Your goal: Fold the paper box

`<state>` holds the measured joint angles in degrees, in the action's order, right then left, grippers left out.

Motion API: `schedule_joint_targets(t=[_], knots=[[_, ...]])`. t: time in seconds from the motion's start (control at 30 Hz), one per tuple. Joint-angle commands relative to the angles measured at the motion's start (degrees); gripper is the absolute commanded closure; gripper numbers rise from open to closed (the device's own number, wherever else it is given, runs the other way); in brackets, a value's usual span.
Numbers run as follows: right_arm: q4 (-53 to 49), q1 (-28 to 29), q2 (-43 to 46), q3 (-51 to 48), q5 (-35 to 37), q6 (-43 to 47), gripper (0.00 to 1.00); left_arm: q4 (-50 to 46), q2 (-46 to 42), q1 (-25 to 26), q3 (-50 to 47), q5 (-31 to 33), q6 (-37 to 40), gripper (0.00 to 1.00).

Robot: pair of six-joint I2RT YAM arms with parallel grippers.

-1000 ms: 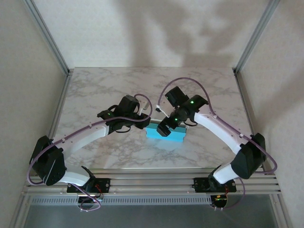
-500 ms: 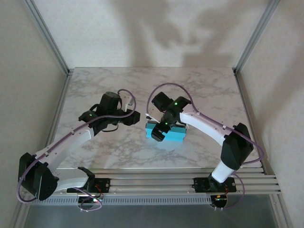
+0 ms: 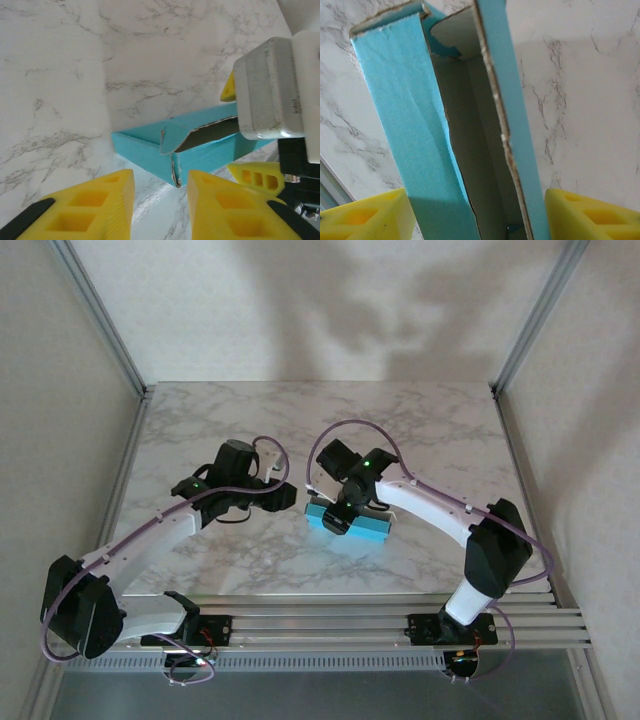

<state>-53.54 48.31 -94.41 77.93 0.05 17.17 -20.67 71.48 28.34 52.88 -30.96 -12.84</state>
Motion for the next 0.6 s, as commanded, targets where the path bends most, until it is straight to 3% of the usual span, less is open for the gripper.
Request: schedule_joint_targets(t=[0.0,0.1,0.33,0.57], knots=[[0.6,0.7,-0.7,-1.0,0.6,-0.9,0.33,2.5,0.7,-0.6,-0.7,-2.8,-0.8,0.70],[0.8,0.7,-0.9,-1.1,1.2,-1.4,0.37,2.8,1.6,-0.6,-0.8,-3.5,-0.7,0.73],[1.6,0.6,-0.6,-1.4,2.8,-2.3,0.58,4.0,2.5,-0.5,-1.0,-3.4,-0.9,0.74],[2.2,0.6,-0.4,-2.2,2.8,-3.1,0.68,6.5,3.6,-0.4,-0.9,-4.3,-0.9,0.74]])
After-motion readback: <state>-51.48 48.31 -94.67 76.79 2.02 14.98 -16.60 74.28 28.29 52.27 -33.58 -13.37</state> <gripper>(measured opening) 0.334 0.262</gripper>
